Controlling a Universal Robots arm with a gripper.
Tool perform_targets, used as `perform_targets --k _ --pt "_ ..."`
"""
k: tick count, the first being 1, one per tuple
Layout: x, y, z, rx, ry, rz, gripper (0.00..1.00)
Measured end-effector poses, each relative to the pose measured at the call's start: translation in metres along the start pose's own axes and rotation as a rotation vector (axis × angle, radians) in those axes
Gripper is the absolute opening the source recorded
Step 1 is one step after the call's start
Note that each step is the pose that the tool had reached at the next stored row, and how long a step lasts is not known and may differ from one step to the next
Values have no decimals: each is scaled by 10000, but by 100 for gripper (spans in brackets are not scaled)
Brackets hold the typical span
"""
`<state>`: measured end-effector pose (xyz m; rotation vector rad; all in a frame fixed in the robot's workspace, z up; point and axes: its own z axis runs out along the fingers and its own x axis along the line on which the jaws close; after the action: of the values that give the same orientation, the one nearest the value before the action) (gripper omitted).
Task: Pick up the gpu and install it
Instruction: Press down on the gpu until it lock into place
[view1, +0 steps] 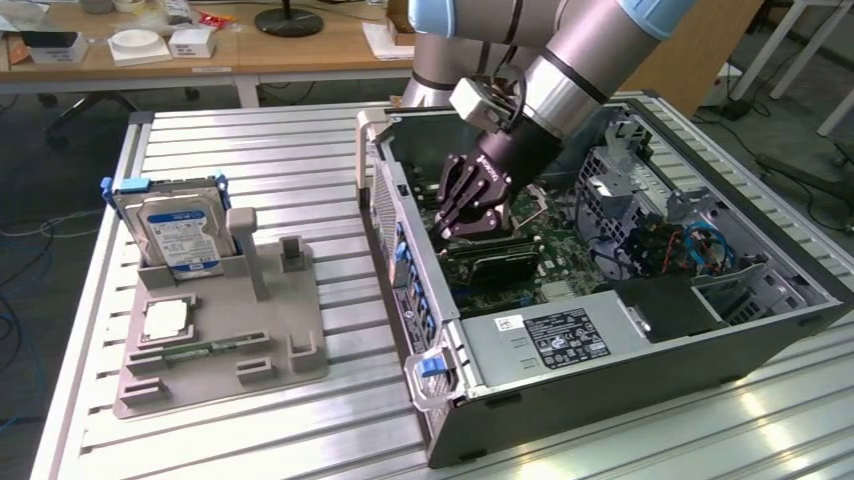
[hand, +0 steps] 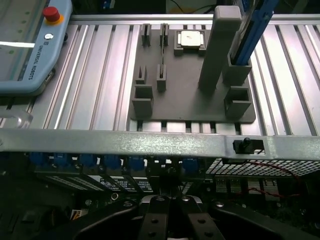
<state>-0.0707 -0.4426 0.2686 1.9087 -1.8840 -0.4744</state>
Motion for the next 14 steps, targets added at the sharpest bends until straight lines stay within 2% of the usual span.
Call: perform_targets --k 3,5,12,13,14 --pt "1 -52 -31 -76 -2 -3 10" --pt "2 -77 -44 -101 -1 -5 10" --pt "0 -118 -33 -103 7 -15 10" --pt "0 -108 -28 -43 9 -9 10" --pt "0 -98 -21 47 9 -9 10"
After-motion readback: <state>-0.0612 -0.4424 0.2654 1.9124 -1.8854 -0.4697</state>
